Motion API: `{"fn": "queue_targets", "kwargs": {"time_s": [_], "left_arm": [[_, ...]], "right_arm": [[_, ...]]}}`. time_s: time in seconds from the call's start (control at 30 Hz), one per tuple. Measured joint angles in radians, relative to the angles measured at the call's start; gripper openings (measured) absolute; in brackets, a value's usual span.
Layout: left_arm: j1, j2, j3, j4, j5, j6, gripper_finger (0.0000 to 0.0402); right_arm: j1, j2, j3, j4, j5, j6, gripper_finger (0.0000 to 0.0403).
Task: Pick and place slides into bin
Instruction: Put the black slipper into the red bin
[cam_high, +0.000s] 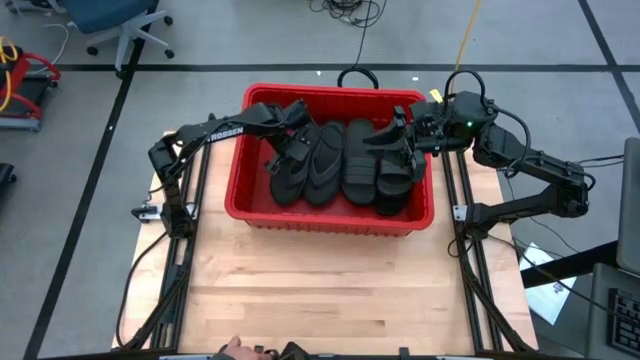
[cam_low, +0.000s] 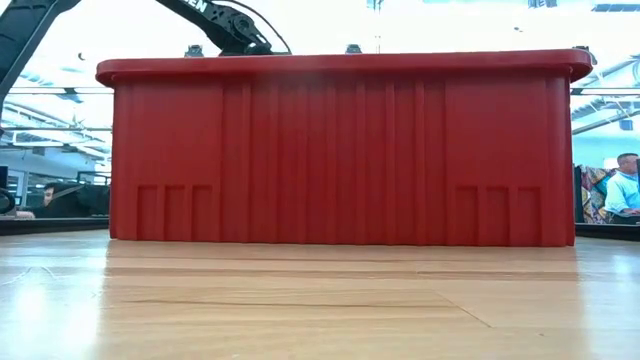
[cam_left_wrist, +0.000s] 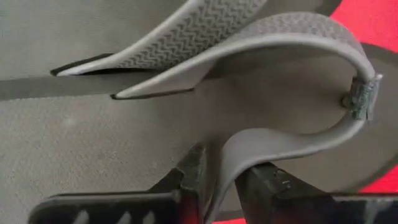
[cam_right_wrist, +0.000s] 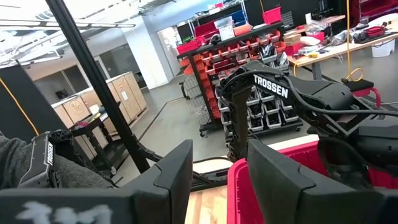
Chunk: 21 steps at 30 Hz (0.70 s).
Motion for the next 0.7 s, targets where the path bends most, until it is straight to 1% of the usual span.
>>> {"fn": "queue_targets", "kwargs": {"time_s": [0.13, 0.23, 0.33, 0.47, 0.57, 0.7], "left_arm": [[-0.01, -0.001, 0.0, -0.003, 0.001, -0.077, 0.0068], [-0.014, -0.001, 0.0, -0.012, 0.001, -0.106, 0.0068], [-0.018, -0.001, 0.0, -0.013, 0.0, -0.136, 0.0077], [-0.02, -0.005, 0.0, -0.037, 0.0, -0.225, 0.0115], [-0.02, -0.013, 0.001, -0.07, 0.0, -0.286, 0.0154], [-0.021, -0.037, 0.001, -0.105, 0.0, -0.329, 0.0207]], "right_arm": [[0.0, 0.0, 0.0, 0.0, 0.0, -0.01, 0.0141], [0.0, 0.0, 0.0, 0.0, 0.001, -0.018, 0.0141], [0.0, 0.0, 0.0, 0.0, 0.001, -0.018, 0.0141], [0.0, 0.0, 0.0, 0.0, 0.002, -0.018, 0.0141], [0.0, 0.0, 0.0, 0.0, 0.002, -0.018, 0.0141], [0.0, 0.0, 0.0, 0.0, 0.001, -0.032, 0.0141]]}}
